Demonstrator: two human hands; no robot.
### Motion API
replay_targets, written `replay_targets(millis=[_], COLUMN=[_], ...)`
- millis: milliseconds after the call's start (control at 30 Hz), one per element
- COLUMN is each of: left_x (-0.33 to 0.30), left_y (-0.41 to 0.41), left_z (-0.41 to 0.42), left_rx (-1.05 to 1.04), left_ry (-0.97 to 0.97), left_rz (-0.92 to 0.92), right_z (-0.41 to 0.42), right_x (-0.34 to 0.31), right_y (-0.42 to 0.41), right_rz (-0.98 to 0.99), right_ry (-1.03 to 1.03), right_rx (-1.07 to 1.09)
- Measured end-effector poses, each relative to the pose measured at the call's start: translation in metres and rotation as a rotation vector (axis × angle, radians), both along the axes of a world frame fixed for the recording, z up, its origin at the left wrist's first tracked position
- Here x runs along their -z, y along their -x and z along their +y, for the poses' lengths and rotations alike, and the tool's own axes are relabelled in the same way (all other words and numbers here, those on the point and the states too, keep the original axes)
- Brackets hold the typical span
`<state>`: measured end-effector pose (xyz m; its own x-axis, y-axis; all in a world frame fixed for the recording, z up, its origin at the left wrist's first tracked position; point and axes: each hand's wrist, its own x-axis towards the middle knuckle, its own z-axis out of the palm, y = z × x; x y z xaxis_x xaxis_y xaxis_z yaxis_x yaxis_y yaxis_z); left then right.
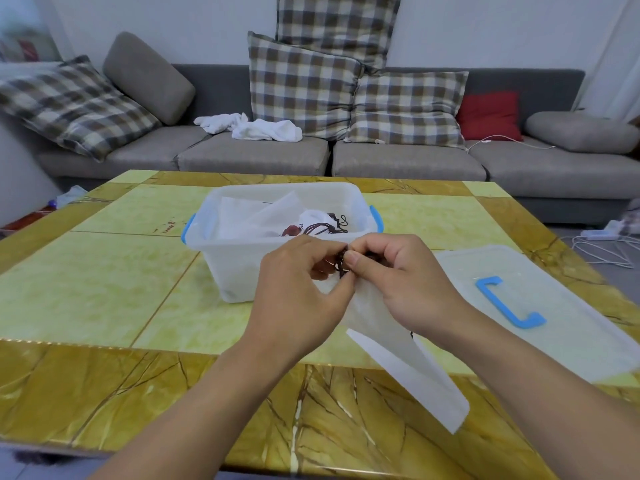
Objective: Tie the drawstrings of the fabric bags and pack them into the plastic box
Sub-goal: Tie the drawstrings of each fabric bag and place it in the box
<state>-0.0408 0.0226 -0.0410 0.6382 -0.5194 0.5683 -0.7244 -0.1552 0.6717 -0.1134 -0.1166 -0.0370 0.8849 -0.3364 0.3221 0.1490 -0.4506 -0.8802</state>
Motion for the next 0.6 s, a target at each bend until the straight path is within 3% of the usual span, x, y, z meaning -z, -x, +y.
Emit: replay_targets(millis=[133, 600], left_x=[0.001, 0.001], left_y=[-0.004, -0.016], left_z=[0.001, 0.004], left_rx=[0.067, 0.245], left_ry=[0.055, 0.114], left_rz=[0.195, 0.507], right_z=[-0.001, -0.003], right_x=[-0.002, -0.003], right_y=[0.001, 0.002], right_rz=[-0.002, 0.015], right_ry=[0.004, 0.006], right_rx=[-0.011, -0.015])
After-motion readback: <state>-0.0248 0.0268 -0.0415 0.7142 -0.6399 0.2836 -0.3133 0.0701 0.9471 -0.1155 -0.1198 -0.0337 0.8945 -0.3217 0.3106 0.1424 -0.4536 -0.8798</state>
